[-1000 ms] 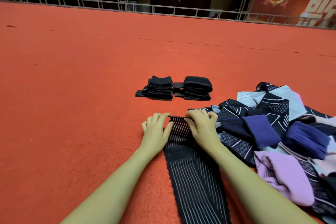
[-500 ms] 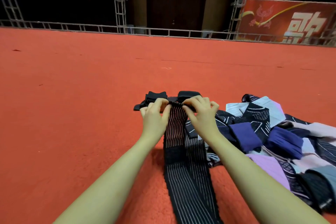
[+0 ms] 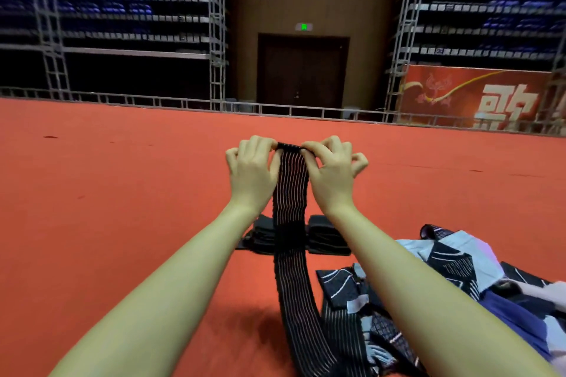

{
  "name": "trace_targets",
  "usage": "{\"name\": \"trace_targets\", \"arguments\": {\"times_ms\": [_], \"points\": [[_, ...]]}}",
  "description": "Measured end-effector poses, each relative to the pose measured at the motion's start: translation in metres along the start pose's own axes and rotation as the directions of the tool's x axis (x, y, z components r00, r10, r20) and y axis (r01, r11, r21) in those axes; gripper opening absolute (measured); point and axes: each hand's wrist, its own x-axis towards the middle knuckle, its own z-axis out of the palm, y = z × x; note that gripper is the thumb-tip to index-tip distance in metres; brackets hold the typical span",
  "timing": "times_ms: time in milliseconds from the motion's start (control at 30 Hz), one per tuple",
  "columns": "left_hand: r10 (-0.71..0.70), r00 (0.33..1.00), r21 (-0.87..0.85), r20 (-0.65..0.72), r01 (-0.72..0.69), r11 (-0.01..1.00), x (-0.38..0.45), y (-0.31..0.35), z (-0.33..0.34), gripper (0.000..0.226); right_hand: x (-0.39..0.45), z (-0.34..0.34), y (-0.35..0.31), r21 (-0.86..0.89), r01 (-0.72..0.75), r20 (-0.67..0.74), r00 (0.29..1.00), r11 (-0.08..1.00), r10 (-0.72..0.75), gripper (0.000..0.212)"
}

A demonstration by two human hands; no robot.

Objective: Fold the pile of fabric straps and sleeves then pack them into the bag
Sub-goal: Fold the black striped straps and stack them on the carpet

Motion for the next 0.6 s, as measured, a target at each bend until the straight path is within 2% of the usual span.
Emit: {"name": "trace_targets", "arguments": {"times_ms": [167,267,433,600], "points": [[0.183,0.974,0.062,-0.133,-0.176,0.982,0.027,-0.002,0.004,0.012,0.029,0.003,0.004,0.010,0.060,-0.096,0.994,0.998,-0.058,0.016],[0.242,0.959,0.033,-0.145,-0.240,0.970,0.016,0.011,0.006,0.010,0.018,-0.008,0.015,0.014,0.048,-0.101,0.994,0.999,-0.046,0.023],[0.235,0.971,-0.104,-0.039,-0.238,0.966,-0.030,0.054,0.018,0.016,-0.038,-0.046,0.044,0.120,-0.099,0.069,0.993,0.988,0.091,0.035],[0.144,0.987,-0.260,0.069,-0.122,0.958,-0.089,0.098,0.031,0.016,-0.087,-0.088,0.069,0.195,-0.356,0.243,0.920,0.914,0.307,0.035]]}}
